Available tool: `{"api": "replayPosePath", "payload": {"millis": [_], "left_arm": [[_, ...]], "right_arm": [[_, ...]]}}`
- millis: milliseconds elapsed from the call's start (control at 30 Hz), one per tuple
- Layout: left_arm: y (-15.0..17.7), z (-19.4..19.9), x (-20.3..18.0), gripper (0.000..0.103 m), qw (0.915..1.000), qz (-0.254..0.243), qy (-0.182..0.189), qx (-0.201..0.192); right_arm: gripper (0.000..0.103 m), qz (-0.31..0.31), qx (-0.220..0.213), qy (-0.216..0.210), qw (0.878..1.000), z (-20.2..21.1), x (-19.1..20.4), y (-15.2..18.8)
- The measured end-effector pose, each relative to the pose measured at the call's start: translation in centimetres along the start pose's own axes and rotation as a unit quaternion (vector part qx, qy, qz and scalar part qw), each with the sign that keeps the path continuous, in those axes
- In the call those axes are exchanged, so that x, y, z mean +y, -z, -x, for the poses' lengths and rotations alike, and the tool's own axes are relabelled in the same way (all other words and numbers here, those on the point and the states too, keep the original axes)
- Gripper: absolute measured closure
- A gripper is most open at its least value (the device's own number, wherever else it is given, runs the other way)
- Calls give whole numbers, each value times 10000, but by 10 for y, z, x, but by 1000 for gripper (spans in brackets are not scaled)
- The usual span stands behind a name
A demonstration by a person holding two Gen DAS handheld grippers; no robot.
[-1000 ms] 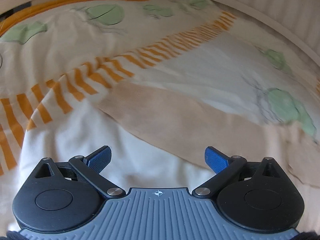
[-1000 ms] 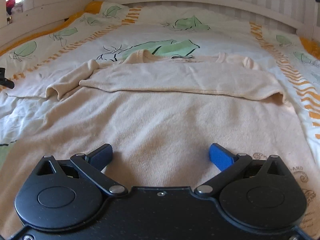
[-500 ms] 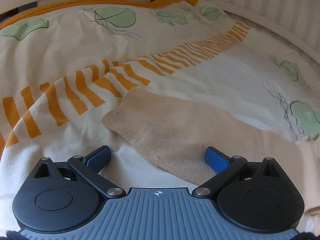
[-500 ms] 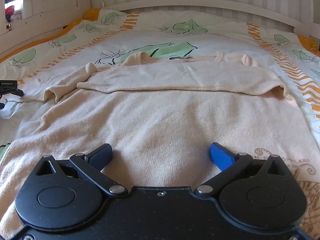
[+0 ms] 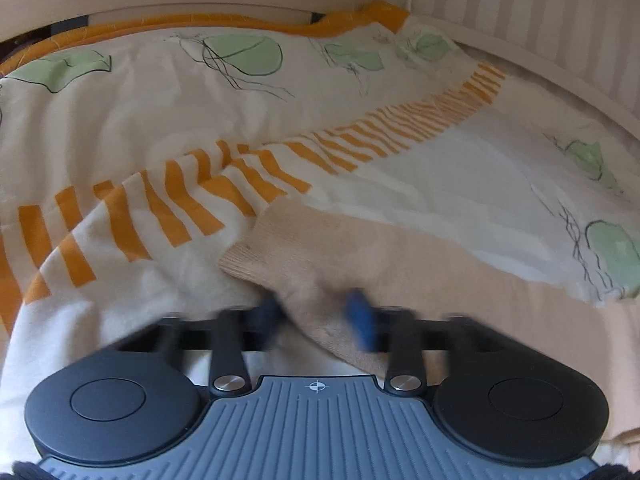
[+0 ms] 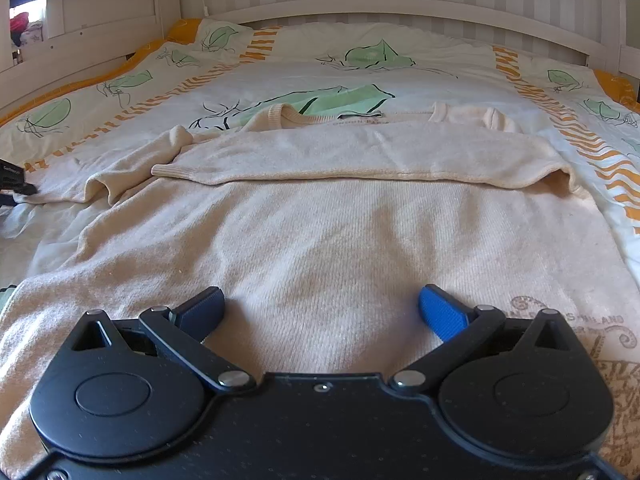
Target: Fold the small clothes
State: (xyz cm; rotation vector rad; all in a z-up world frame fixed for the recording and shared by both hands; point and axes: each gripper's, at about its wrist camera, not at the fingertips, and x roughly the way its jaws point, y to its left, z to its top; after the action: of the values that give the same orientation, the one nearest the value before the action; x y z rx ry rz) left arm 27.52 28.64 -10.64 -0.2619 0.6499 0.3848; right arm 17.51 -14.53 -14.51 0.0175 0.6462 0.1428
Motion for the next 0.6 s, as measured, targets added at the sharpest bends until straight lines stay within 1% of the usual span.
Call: {"api": "replayPosePath", "payload": {"millis": [67,133,167,233,300,400,467,600], "left_arm": [[-4,5,2,97,9999,141,0,9],[-12,14,-2,99,9999,159,31,13],[-17,22,-6,99,9999,130,11,-38],[-29,38,-17,99,9998,62,99,-181],[-46,59,-32,99,9989,23,327,-335],[-71,93,-62,99,9948,-138,760,-665],[-82,113,-88,99,9909,-300,1030,-815],[-92,147,-153,99,9788,-626,1712,-936]], "right_arm": [[0,-4,0,-6,10000,0,0,0],[0,2,2,-3,10000,0,0,0],[0,2,1,0,10000,0,0,0],[0,6,2,5,10000,-1,1,0],[0,8,1,8,10000,-1,1,0],[0,11,-1,14,10000,-1,1,-1],[0,11,-5,13,10000,-1,1,-1],[0,9,-8,7,10000,-1,0,-1]]}}
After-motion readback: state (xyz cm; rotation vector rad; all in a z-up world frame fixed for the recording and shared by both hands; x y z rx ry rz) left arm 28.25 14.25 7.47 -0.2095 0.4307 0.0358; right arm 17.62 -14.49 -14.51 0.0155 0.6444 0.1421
